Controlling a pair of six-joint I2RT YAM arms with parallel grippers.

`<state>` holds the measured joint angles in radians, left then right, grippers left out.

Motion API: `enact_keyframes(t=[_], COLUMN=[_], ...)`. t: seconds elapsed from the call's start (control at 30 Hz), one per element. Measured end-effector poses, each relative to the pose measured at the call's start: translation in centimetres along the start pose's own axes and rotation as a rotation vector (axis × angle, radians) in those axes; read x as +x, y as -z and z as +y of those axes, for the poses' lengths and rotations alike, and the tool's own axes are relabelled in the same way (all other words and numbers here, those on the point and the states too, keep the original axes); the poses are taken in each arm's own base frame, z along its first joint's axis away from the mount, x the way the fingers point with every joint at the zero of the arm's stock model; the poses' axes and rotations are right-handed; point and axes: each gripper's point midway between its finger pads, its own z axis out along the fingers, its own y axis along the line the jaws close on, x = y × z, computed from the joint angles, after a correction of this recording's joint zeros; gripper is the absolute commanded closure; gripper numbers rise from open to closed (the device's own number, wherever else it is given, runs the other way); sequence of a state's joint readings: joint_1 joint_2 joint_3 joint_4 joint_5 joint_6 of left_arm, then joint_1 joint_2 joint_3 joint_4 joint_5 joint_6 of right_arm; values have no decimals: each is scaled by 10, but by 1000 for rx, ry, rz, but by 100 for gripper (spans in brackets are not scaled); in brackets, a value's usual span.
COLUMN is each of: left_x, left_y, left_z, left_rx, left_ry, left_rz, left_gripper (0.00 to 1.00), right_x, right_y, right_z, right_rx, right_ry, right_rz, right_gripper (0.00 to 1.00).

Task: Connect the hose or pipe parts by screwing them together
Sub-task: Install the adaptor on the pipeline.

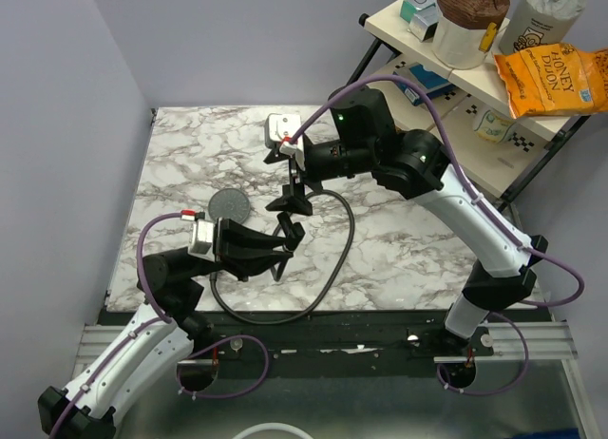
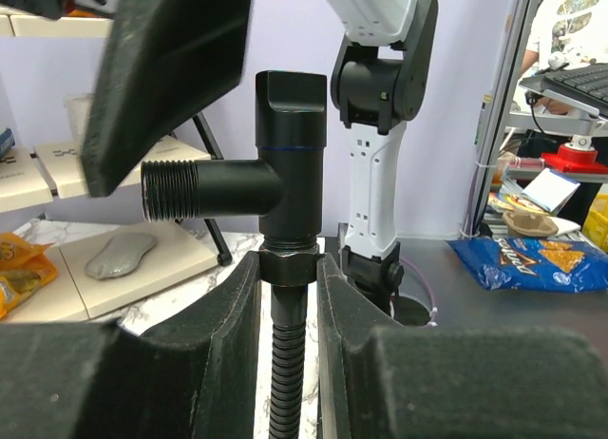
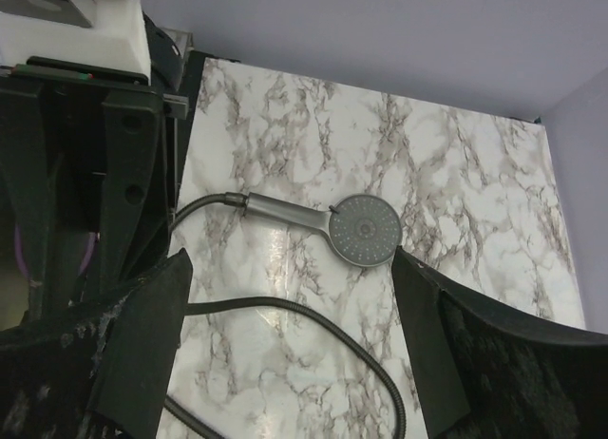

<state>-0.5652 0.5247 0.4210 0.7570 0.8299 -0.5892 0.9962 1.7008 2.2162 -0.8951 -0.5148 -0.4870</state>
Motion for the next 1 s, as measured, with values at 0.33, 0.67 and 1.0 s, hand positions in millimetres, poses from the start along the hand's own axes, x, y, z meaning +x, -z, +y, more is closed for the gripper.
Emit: enact_keyframes(t=[0.33,0.67,1.0], left_x=[-5,-5,-4], left_y=[0,0,-1], left_z=[-5,-6,-9], left_rx=[19,22,33], left_ry=[-17,-15,-10], left_rz=[-5,-2,0], left_gripper=[100,100,100], right_x=[17,6,-4], right_y=[2,2,-1], right_z=[-4,-5,11], right_rx=[-21,-28,-126], right_ry=[-37,-47,-62], right_rz=[36,-6,-61], right_gripper=[8,5,6])
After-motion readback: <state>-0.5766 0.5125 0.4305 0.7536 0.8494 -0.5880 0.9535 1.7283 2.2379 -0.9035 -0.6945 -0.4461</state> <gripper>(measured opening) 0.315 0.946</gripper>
